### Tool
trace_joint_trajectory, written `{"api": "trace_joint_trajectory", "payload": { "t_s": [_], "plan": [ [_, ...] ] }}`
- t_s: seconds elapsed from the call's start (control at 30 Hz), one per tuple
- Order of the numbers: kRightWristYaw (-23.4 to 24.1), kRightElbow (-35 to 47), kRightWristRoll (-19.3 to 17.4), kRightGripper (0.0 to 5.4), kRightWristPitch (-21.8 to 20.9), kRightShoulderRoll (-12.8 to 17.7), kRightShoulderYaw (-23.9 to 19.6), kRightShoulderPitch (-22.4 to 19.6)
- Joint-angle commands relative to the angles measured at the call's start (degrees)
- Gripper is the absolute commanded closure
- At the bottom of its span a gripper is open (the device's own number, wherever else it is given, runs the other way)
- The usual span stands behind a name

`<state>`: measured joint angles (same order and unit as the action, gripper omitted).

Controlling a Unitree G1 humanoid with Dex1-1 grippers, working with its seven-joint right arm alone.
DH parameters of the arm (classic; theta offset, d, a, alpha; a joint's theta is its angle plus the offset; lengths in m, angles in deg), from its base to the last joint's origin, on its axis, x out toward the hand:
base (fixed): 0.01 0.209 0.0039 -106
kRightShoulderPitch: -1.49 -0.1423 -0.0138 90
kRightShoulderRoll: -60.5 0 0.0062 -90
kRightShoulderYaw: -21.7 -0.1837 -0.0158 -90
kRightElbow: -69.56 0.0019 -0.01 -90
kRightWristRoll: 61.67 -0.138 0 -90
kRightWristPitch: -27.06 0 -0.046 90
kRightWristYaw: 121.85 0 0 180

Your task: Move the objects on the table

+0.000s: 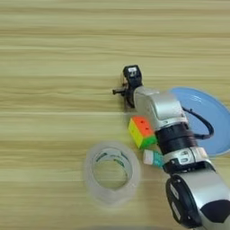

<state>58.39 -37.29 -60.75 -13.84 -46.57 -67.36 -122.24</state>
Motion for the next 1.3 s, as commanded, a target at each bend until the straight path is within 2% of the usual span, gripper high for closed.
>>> {"api": "trace_joint_trajectory", "payload": {
  "t_s": [0.03, 0.2, 0.33, 0.47, 0.63, 0.9, 1.1, 1.3],
  "plan": [
    [-2.6, 11.2, 0.2, 4.64, -2.8, 2.6, 1.6, -2.6],
    [-5.8, 18.5, -0.5, 4.64, -2.0, 5.3, 2.1, -0.8],
    [-9.7, 22.3, -1.5, 4.64, -1.7, 8.8, 1.5, 0.3],
    [-16.0, 24.5, -2.8, 4.64, -3.0, 15.1, 0.4, 1.9],
    [-23.4, 27.9, -5.2, 4.64, -2.5, 22.2, -1.4, 4.3],
    [-34.1, 29.7, -8.3, 4.64, -2.0, 32.3, -3.2, 8.5],
    [-39.3, 30.3, -10.9, 4.64, -2.0, 36.1, -4.3, 11.6],
    [-43.2, 29.4, -10.8, 4.64, -4.4, 39.7, -4.0, 14.3]
  ]
}}
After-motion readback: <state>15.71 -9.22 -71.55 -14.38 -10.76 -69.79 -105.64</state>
